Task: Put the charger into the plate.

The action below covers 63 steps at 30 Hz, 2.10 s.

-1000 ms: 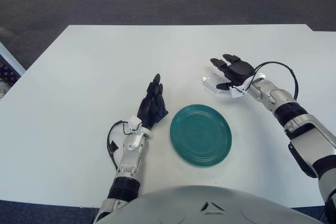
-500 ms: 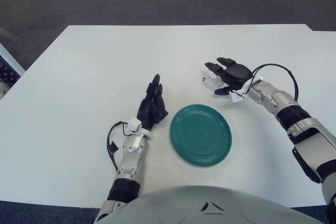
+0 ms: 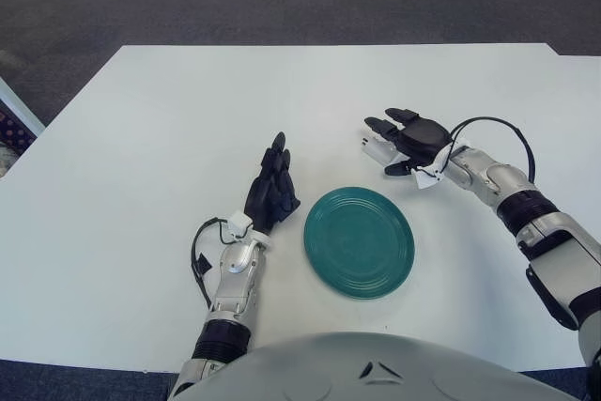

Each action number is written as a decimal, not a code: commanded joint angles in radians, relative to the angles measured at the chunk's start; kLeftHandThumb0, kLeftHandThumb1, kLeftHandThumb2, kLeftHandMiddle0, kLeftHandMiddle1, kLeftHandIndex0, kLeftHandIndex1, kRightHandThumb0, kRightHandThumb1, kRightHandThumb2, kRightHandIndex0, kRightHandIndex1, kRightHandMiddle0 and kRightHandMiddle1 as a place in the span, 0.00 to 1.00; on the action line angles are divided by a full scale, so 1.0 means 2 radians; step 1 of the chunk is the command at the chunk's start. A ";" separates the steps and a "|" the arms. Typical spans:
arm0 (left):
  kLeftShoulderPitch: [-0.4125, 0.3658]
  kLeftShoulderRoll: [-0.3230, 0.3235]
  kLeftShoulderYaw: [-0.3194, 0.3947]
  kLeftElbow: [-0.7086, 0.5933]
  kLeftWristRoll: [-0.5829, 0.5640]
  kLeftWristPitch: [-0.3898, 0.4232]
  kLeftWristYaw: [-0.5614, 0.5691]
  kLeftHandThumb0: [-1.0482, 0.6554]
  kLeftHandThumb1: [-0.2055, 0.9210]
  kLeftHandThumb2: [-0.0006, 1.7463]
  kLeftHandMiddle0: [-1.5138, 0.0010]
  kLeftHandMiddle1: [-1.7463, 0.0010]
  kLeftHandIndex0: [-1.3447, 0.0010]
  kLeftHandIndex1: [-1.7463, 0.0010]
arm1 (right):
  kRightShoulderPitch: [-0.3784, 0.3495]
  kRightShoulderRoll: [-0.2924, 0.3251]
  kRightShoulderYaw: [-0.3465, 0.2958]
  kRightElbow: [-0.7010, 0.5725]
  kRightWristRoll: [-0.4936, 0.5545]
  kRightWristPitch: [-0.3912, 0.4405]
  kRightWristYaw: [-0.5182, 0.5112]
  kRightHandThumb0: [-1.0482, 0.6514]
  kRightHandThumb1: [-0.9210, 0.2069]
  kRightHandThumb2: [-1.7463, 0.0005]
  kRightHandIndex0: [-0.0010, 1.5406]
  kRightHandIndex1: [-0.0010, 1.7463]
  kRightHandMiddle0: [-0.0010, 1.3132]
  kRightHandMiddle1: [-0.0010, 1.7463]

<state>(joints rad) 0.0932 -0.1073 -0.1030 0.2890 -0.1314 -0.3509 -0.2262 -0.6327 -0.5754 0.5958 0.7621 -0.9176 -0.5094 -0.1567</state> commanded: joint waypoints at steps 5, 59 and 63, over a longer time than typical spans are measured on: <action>0.014 -0.005 0.000 0.032 -0.008 -0.001 -0.012 0.16 1.00 0.58 0.99 1.00 1.00 0.94 | 0.007 -0.006 0.002 -0.003 -0.001 -0.008 -0.002 0.11 0.00 0.56 0.03 0.01 0.00 0.00; 0.025 -0.015 -0.006 0.025 -0.003 0.018 0.022 0.13 1.00 0.56 0.98 1.00 1.00 0.92 | -0.066 0.036 0.023 0.191 0.032 -0.024 -0.010 0.14 0.00 0.70 0.18 0.03 0.00 0.28; 0.027 -0.016 -0.007 0.016 -0.008 0.027 0.024 0.13 1.00 0.56 0.98 1.00 1.00 0.91 | -0.058 0.038 0.014 0.194 0.041 -0.018 -0.037 0.16 0.00 0.71 0.18 0.43 0.00 0.60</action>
<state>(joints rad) 0.0946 -0.1091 -0.1128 0.2925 -0.1446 -0.3409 -0.1969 -0.7736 -0.5073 0.6357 1.1317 -0.8466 -0.5595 -0.2068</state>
